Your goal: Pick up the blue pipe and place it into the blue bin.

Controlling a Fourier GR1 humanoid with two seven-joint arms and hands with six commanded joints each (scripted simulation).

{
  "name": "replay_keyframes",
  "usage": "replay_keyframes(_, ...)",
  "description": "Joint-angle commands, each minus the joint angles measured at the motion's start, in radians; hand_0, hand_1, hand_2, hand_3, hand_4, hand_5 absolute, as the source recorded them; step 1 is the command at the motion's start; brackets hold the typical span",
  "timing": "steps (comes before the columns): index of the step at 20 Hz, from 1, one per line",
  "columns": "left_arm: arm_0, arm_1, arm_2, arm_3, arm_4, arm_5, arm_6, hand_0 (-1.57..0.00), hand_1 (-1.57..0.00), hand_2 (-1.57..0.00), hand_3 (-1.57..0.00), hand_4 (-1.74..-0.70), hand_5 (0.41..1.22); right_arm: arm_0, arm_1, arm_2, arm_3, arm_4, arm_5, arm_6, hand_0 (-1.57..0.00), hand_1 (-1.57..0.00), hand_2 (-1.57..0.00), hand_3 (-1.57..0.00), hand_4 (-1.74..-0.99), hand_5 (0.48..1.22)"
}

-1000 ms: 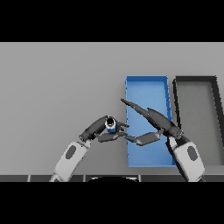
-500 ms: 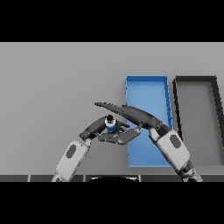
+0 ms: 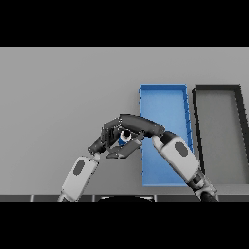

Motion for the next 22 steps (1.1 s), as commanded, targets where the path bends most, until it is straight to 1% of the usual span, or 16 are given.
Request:
replay_keyframes(1, 0.006, 0.002, -0.001, -0.006, 0.002, -0.002, -0.001, -1.57, -1.57, -1.57, -1.57, -1.64, 1.221, 0.011, 0.002, 0.004, -0.014, -0.016, -0.003, 0.008, -1.01, -1.02, -1.04, -0.87, -1.514, 0.55)
replay_keyframes(2, 0.013, -0.004, -0.003, -0.007, 0.013, -0.004, -0.011, -1.57, -1.57, -1.57, -1.51, -1.66, 1.221, 0.009, 0.007, 0.009, -0.014, -0.028, -0.008, 0.021, -1.13, -1.13, -1.15, -0.95, -1.551, 0.596)
replay_keyframes(3, 0.016, -0.011, 0.006, 0.001, 0.029, -0.011, -0.009, -1.57, -1.57, -1.57, -1.52, -1.68, 1.221, 0.021, 0.015, 0.013, -0.01, -0.026, -0.018, 0.007, -1.22, -1.22, -1.23, -1.02, -1.581, 0.65)
replay_keyframes(4, 0.024, -0.021, 0.007, 0.0, 0.047, -0.023, -0.009, -1.57, -1.57, -1.57, -1.53, -1.69, 1.221, 0.025, 0.017, 0.013, -0.011, -0.048, -0.022, 0.008, -1.29, -1.29, -1.3, -1.1, -1.606, 0.765)
replay_keyframes(6, 0.03, -0.011, 0.018, -0.01, 0.06, -0.04, -0.028, -1.57, -1.57, -1.57, -1.49, -1.71, 1.221, 0.02, 0.02, 0.032, -0.008, -0.042, -0.037, -0.014, -1.39, -1.39, -1.4, -1.25, -1.648, 0.929)
replay_keyframes(8, 0.016, -0.022, 0.027, -0.009, 0.065, -0.038, -0.004, -1.57, -1.57, -1.57, -1.44, -1.72, 1.221, 0.009, 0.003, 0.038, -0.003, -0.029, -0.043, -0.062, -1.45, -1.45, -1.46, -1.36, -1.68, 1.034)
replay_keyframes(11, 0.022, -0.024, 0.028, -0.002, 0.045, -0.044, -0.013, -1.57, -1.57, -1.57, -1.43, -1.73, 1.221, 0.02, -0.004, 0.06, -0.007, 0.002, -0.042, -0.125, -1.51, -1.51, -1.51, -1.46, -1.71, 1.125)
replay_keyframes(12, 0.023, -0.021, 0.027, -0.009, 0.035, -0.046, -0.007, -1.57, -1.57, -1.57, -1.43, -1.73, 1.221, 0.029, -0.013, 0.05, -0.007, -0.016, -0.039, -0.138, -1.52, -1.52, -1.53, -1.48, -1.716, 1.144)
replay_keyframes(15, 0.02, -0.018, 0.033, -0.019, 0.013, -0.03, -0.017, -1.57, -1.57, -1.57, -1.42, -1.73, 1.221, 0.03, 0.011, 0.056, -0.022, 0.0, -0.087, -0.123, -1.55, -1.55, -1.55, -1.53, -1.728, 1.182)
replay_keyframes(16, 0.013, -0.011, 0.036, -0.016, -0.014, -0.007, -0.044, -1.57, -1.57, -1.57, -1.45, -1.72, 1.221, 0.019, 0.027, 0.063, -0.009, 0.01, -0.104, -0.125, -1.55, -1.55, -1.55, -1.54, -1.731, 1.19)
replay_keyframes(17, 0.009, -0.016, 0.032, -0.015, -0.037, 0.014, -0.032, -1.46, -1.34, -1.29, -1.17, -1.6, 1.221, 0.03, 0.014, 0.063, -0.011, 0.014, -0.11, -0.151, -1.56, -1.56, -1.56, -1.54, -1.733, 1.196)
replay_keyframes(18, 0.004, -0.002, 0.037, -0.016, -0.025, -0.015, -0.036, -1.17, -1.07, -1.03, -0.93, -1.47, 1.221, 0.03, 0.013, 0.07, -0.021, 0.01, -0.12, -0.143, -1.56, -1.56, -1.56, -1.55, -1.734, 1.201)
replay_keyframes(19, 0.016, 0.004, 0.028, -0.021, -0.029, -0.047, -0.052, -0.94, -0.86, -0.83, -0.75, -1.37, 1.221, 0.022, 0.008, 0.073, -0.025, -0.005, -0.121, -0.11, -1.56, -1.56, -1.56, -1.55, -1.736, 1.205)
replay_keyframes(20, 0.017, 0.013, 0.027, -0.019, -0.041, -0.073, -0.055, -0.75, -0.69, -0.66, -0.6, -1.28, 1.221, 0.026, 0.001, 0.075, -0.035, -0.018, -0.125, -0.083, -1.56, -1.56, -1.56, -1.56, -1.737, 1.208)
replay_keyframes(21, 0.018, 0.007, 0.019, -0.021, -0.067, -0.085, -0.043, -0.6, -0.55, -0.53, -0.48, -1.21, 1.221, 0.031, 0.0, 0.079, -0.037, -0.022, -0.128, -0.077, -1.56, -1.56, -1.56, -1.56, -1.738, 1.211)
replay_keyframes(22, 0.007, 0.009, 0.03, -0.015, -0.091, -0.086, -0.041, -0.48, -0.44, -0.42, -0.38, -1.14, 1.132, 0.03, -0.004, 0.08, -0.046, -0.021, -0.134, -0.066, -1.57, -1.57, -1.57, -1.56, -1.738, 1.213)
